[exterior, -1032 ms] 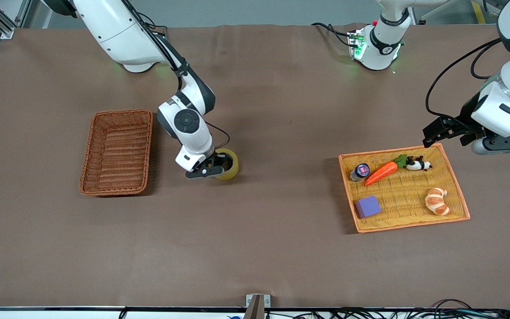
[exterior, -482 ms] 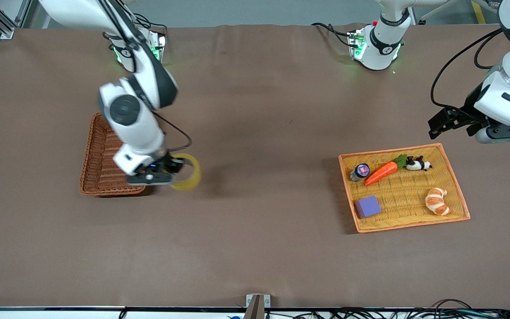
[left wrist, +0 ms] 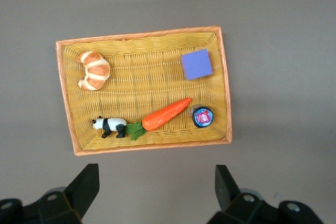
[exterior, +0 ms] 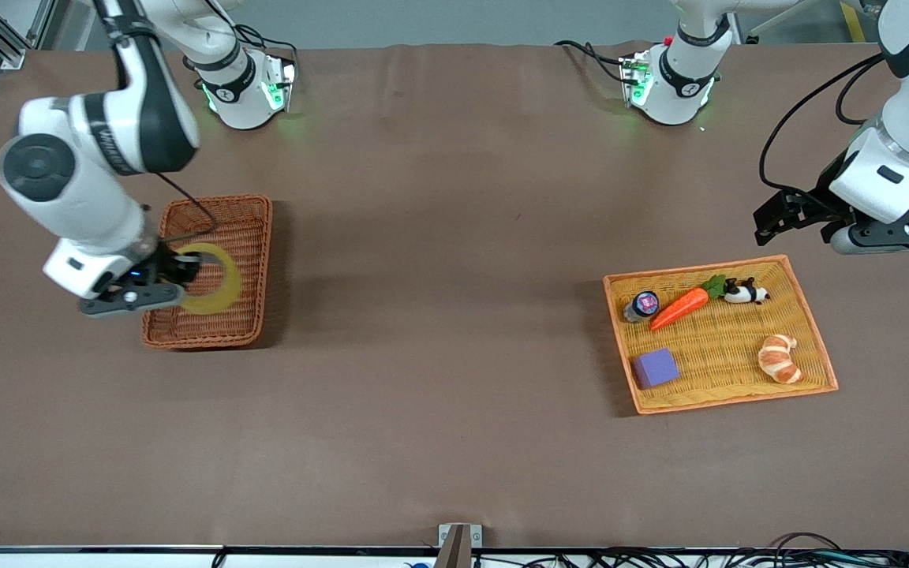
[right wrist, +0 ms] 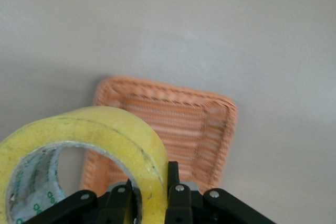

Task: Move tape to another basket
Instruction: 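Carry the tape roll with the right gripper and lower it into the basket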

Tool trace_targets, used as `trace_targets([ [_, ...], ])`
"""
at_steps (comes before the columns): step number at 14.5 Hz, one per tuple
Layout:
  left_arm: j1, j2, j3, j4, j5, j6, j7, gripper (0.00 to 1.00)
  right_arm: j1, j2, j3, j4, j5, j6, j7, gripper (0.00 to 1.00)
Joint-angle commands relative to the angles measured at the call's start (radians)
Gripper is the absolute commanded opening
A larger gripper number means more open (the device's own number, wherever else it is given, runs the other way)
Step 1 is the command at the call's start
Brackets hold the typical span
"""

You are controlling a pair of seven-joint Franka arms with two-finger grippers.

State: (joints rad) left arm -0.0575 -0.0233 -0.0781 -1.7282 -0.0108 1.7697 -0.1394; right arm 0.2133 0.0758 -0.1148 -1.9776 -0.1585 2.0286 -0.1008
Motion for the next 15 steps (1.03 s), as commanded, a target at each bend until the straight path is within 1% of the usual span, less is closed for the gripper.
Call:
trace_targets([
  [1, 0.004, -0.015, 0.011, -0.013, -0.028, 0.007, 0.043, 0.97, -0.014, -0.057, -0.054, -0.116, 0.016, 0.044, -0.129, 0.0],
  [3, 0.002, -0.015, 0.011, -0.014, -0.028, 0.005, 0.043, 0.98, -0.034, -0.063, -0.072, -0.209, 0.017, 0.151, -0.195, 0.0],
  [5, -0.001, -0.015, 0.009, -0.013, -0.018, 0.004, 0.044, 0.98, -0.041, -0.059, -0.115, -0.317, 0.017, 0.304, -0.244, 0.0],
  [6, -0.001, -0.015, 0.006, -0.011, -0.015, 0.004, 0.044, 0.98, -0.043, -0.059, -0.132, -0.393, 0.017, 0.394, -0.263, 0.0],
  [7, -0.004, -0.015, 0.004, -0.005, -0.014, 0.004, 0.043, 0.99, -0.043, -0.062, -0.134, -0.455, 0.017, 0.463, -0.263, 0.0],
  [9, -0.002, -0.014, 0.003, 0.006, -0.014, 0.002, 0.041, 0.98, -0.043, -0.05, -0.134, -0.539, 0.017, 0.597, -0.261, 0.0],
  [10, 0.001, -0.012, 0.004, 0.007, -0.012, 0.002, 0.043, 0.98, -0.04, -0.039, -0.134, -0.562, 0.017, 0.654, -0.257, 0.0],
  [11, 0.002, -0.009, 0.007, 0.013, -0.011, 0.002, 0.043, 0.98, -0.034, -0.009, -0.132, -0.57, 0.019, 0.685, -0.251, 0.02],
  [13, 0.002, 0.003, 0.011, 0.035, 0.005, 0.002, 0.04, 0.98, -0.034, 0.03, -0.131, -0.57, 0.017, 0.72, -0.25, 0.04],
  [15, -0.001, 0.008, 0.011, 0.036, 0.035, 0.002, 0.029, 0.99, -0.034, 0.093, -0.131, -0.572, 0.019, 0.792, -0.25, 0.08],
])
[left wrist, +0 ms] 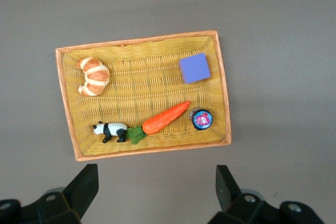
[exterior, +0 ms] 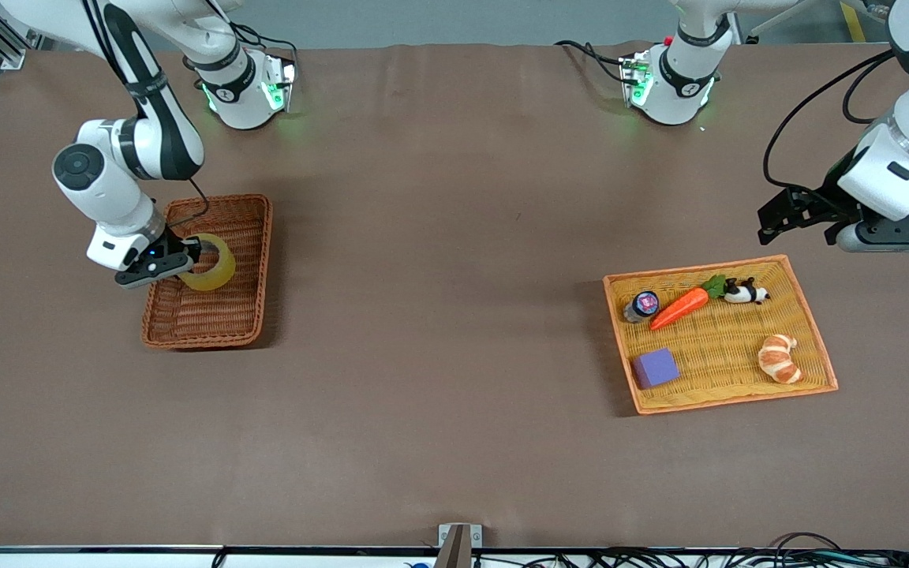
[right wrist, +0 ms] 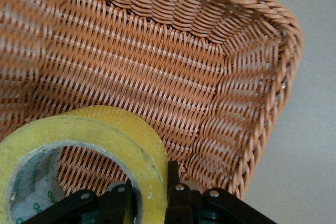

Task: Move tape to another basket
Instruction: 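Carry the tape roll with the right gripper and lower it into the basket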

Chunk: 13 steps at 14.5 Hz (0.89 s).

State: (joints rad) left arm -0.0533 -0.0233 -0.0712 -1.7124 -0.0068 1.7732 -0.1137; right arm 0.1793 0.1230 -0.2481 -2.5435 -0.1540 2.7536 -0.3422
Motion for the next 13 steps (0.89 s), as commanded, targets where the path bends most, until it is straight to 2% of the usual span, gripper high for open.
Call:
trace_targets([
  [1, -0.003, 0.008, 0.004, 0.02, 0.033, -0.001, 0.003, 0.99, 0.0, 0.079, 0.003, -0.006, 0.014, 0.107, -0.006, 0.11],
  [2, -0.005, 0.008, 0.004, 0.02, 0.033, -0.003, 0.003, 0.99, 0.002, 0.099, 0.006, -0.006, 0.014, 0.116, -0.004, 0.16],
  [3, -0.005, 0.008, 0.002, 0.02, 0.033, -0.012, 0.003, 0.99, 0.011, 0.106, 0.007, -0.005, 0.014, 0.116, 0.018, 0.3],
  [4, -0.007, 0.008, 0.001, 0.022, 0.033, -0.017, 0.002, 0.99, 0.022, 0.106, 0.007, -0.003, 0.014, 0.115, 0.031, 0.57],
  [5, -0.007, 0.008, -0.001, 0.022, 0.033, -0.017, 0.002, 0.99, 0.023, 0.103, 0.009, 0.0, 0.014, 0.112, 0.032, 1.0],
  [7, -0.005, 0.008, 0.001, 0.022, 0.033, -0.017, 0.005, 0.99, 0.02, 0.075, 0.038, 0.026, 0.014, 0.083, 0.08, 1.0],
  [10, -0.005, 0.008, -0.001, 0.028, 0.033, -0.018, 0.002, 0.99, -0.017, 0.003, 0.078, 0.104, 0.014, -0.061, 0.133, 1.0],
  [13, -0.005, 0.006, -0.002, 0.036, 0.033, -0.027, -0.007, 0.99, -0.024, -0.08, 0.081, 0.182, 0.014, -0.139, 0.228, 1.0],
])
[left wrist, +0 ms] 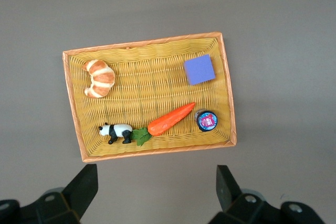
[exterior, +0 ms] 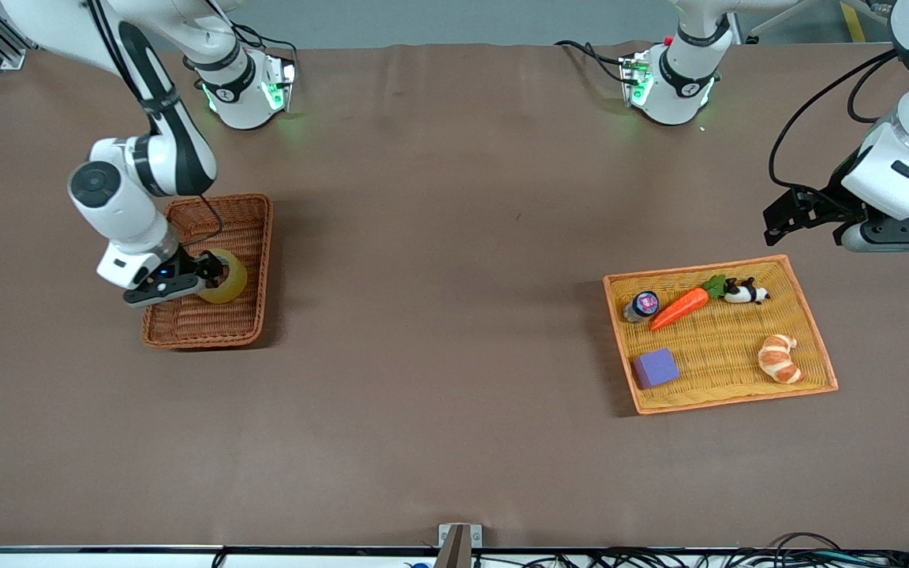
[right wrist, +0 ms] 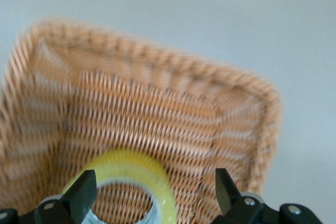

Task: Move tape to another basket
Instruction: 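Open the right gripper and raise it away from the basket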

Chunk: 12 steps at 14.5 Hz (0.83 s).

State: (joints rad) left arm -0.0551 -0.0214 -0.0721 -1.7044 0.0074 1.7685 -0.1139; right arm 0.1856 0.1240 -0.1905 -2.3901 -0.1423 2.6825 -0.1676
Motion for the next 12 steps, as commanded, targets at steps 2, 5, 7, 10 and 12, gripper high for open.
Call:
trace_targets([
  [2, -0.005, 0.005, -0.003, 0.028, 0.019, -0.023, -0.036, 0.99, -0.038, -0.122, 0.023, 0.157, 0.001, -0.262, 0.057, 1.0],
  [5, -0.006, 0.006, -0.005, 0.028, 0.019, -0.023, -0.044, 0.99, -0.043, -0.133, 0.025, 0.449, 0.001, -0.637, 0.062, 1.0],
  [7, -0.009, 0.005, -0.005, 0.028, 0.019, -0.023, -0.047, 0.99, -0.046, -0.132, 0.023, 0.593, 0.01, -0.807, 0.063, 1.0],
  [10, -0.011, 0.005, -0.005, 0.028, 0.019, -0.023, -0.052, 0.99, -0.067, -0.127, 0.025, 0.776, 0.058, -1.016, 0.062, 1.0],
  [12, -0.011, 0.006, -0.005, 0.028, 0.019, -0.024, -0.052, 0.99, -0.097, -0.127, 0.037, 0.862, 0.095, -1.139, 0.066, 1.0],
])
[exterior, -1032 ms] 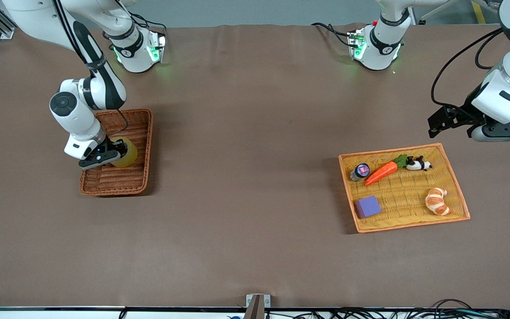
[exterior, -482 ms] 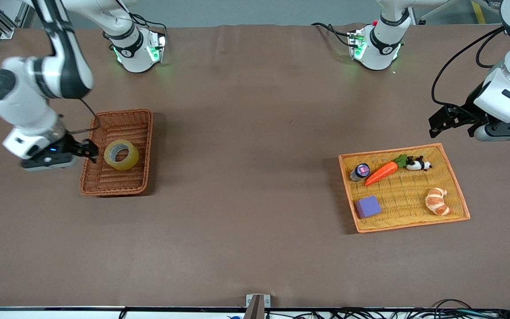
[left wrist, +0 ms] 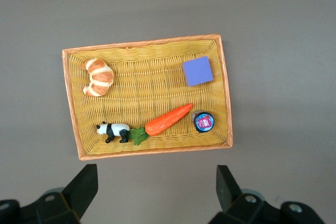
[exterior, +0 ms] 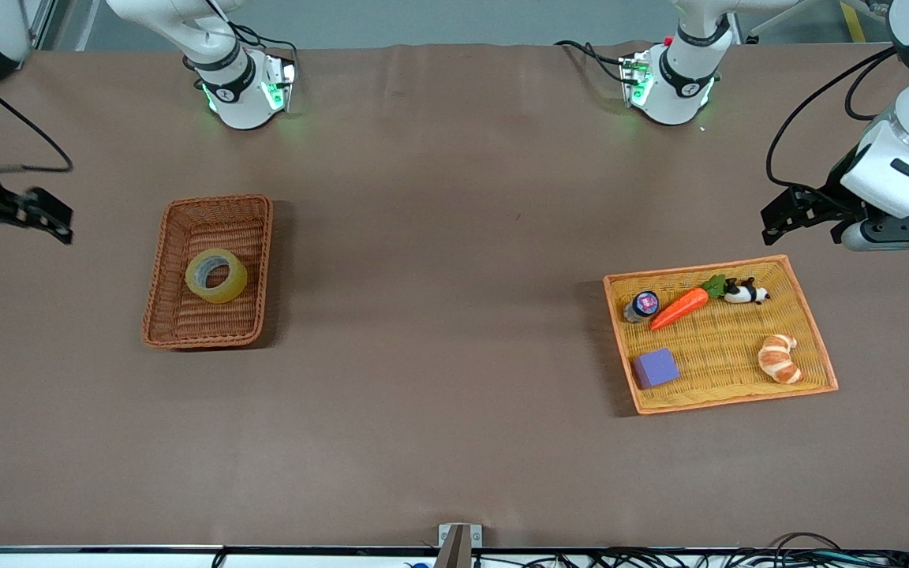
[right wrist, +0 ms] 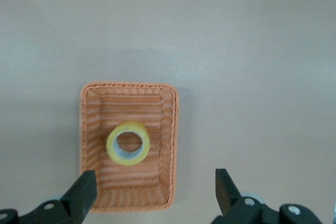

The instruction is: Move tape to another basket

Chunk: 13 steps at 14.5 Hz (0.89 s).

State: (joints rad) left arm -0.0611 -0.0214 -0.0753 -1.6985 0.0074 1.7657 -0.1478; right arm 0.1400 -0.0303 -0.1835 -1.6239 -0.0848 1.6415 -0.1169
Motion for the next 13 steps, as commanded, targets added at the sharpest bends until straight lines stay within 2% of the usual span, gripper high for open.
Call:
trace_targets([
  [1, -0.006, 0.006, -0.001, 0.022, 0.019, -0.022, -0.019, 0.99, -0.097, 0.026, 0.073, 0.099, 0.042, -0.13, 0.046, 1.0],
  [2, -0.008, 0.006, -0.003, 0.022, 0.019, -0.028, -0.021, 0.99, -0.15, 0.02, 0.122, 0.099, 0.065, -0.144, 0.106, 1.0],
  [3, -0.008, 0.006, -0.003, 0.022, 0.02, -0.034, -0.024, 0.99, -0.151, 0.017, 0.127, 0.099, 0.071, -0.149, 0.118, 1.0],
  [5, -0.006, 0.006, -0.003, 0.022, 0.019, -0.034, -0.024, 0.99, -0.126, 0.021, 0.124, 0.119, 0.056, -0.152, 0.128, 1.0],
  [8, -0.006, 0.006, -0.003, 0.022, 0.019, -0.043, -0.035, 0.99, -0.103, 0.027, 0.079, 0.133, 0.076, -0.173, 0.054, 1.0],
  [13, -0.002, -0.005, -0.004, 0.02, 0.026, -0.045, -0.05, 0.99, -0.08, 0.027, 0.078, 0.133, 0.074, -0.17, 0.052, 1.0],
])
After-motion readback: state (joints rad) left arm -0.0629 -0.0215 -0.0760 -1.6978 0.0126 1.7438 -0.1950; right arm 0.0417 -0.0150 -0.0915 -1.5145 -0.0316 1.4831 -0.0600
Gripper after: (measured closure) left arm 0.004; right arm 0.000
